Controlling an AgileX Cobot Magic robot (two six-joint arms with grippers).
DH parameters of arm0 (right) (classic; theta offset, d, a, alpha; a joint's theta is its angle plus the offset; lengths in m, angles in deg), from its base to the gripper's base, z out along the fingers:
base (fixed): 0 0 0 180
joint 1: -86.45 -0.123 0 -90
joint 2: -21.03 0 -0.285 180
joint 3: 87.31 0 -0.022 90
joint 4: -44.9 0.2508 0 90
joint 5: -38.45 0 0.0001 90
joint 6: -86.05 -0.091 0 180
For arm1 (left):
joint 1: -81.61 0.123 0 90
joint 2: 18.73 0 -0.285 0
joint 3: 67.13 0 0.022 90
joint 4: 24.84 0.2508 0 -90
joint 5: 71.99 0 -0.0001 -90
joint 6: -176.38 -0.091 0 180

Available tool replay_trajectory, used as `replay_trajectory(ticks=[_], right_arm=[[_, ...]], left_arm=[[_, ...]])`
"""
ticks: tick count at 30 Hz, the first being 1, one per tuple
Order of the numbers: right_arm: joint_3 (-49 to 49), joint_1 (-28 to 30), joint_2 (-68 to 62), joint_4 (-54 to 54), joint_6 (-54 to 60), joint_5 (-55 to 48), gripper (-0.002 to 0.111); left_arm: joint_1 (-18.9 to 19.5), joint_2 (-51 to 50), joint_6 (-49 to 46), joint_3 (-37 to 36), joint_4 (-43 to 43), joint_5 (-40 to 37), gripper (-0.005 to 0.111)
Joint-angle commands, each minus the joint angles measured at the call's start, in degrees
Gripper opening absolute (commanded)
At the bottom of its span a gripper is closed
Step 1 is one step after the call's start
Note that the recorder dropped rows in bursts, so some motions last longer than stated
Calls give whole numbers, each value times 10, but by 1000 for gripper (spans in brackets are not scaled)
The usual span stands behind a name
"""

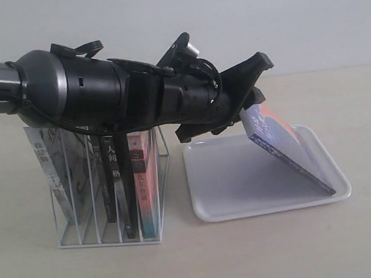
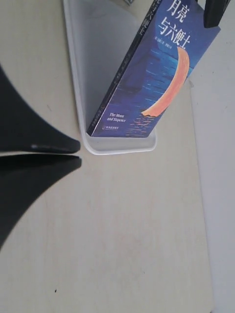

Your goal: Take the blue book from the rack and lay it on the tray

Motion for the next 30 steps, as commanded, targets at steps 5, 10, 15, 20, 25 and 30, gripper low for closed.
replay_trajectory(ticks=[5, 10, 15, 20, 25, 30], right_arm=[[0, 0, 3, -1, 5, 4, 0], [0, 0, 3, -1, 5, 4, 0], [0, 0, 3, -1, 5, 4, 0], [0, 0, 3, -1, 5, 4, 0], [0, 0, 3, -1, 5, 4, 0], [0, 0, 3, -1, 5, 4, 0]], left_arm=[[-4, 23, -5, 5, 4, -20, 43], [-4, 45, -5, 0, 29, -20, 43], [-4, 58, -5, -12, 30, -20, 43], [-4, 68, -4, -17, 43, -25, 43], [-4, 82, -4, -18, 45, -57, 43], [-4, 107, -6, -18, 61, -89, 43]])
